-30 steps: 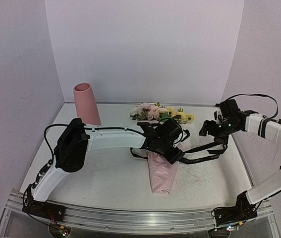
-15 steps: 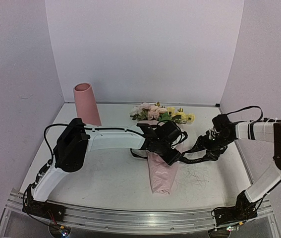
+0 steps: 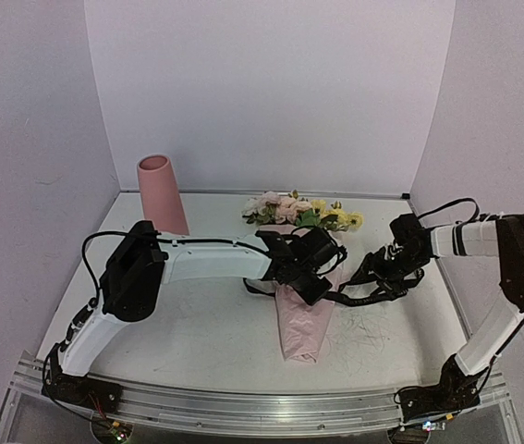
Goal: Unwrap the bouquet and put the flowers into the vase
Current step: Untie the ribbon from the wrapping paper.
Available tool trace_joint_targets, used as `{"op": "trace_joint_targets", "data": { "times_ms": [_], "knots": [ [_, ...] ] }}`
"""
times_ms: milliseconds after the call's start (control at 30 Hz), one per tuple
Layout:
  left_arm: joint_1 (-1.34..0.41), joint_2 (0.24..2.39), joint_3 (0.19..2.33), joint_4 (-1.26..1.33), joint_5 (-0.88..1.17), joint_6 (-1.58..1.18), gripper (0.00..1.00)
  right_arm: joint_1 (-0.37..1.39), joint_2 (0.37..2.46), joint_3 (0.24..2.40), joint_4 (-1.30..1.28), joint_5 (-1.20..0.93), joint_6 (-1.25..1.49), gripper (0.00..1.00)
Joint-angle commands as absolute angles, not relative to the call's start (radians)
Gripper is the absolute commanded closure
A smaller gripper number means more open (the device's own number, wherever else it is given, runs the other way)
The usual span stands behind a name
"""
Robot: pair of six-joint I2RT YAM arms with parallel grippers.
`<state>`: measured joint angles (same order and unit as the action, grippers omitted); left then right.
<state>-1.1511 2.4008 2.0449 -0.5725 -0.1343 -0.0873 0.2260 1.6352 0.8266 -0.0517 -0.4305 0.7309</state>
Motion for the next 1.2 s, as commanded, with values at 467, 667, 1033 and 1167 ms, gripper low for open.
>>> {"op": "trace_joint_targets", "data": {
  "times_ms": [467,667,1033,1167],
  "knots": [
    [-1.155,2.225,1.975,-0.580,-0.187,-0.125,1.00,0.230,1.687,0.852,-0.114,-0.478,0.767,0.25],
    [-1.155,2.166,1.899,-0.581,-0.262,-0.125,0.98,0.233,1.702,0.845,-0.168,-0.454,0.865,0.29],
    [-1.155,2.124,1.884,-0.586,-0.328,-0.136,0.91,0.257,1.670,0.867,-0.285,-0.476,1.215,0.30],
    [-1.155,2.104,1.867,-0.588,-0.340,-0.137,0.89,0.258,1.617,0.871,-0.291,-0.450,1.284,0.30]
  ]
}}
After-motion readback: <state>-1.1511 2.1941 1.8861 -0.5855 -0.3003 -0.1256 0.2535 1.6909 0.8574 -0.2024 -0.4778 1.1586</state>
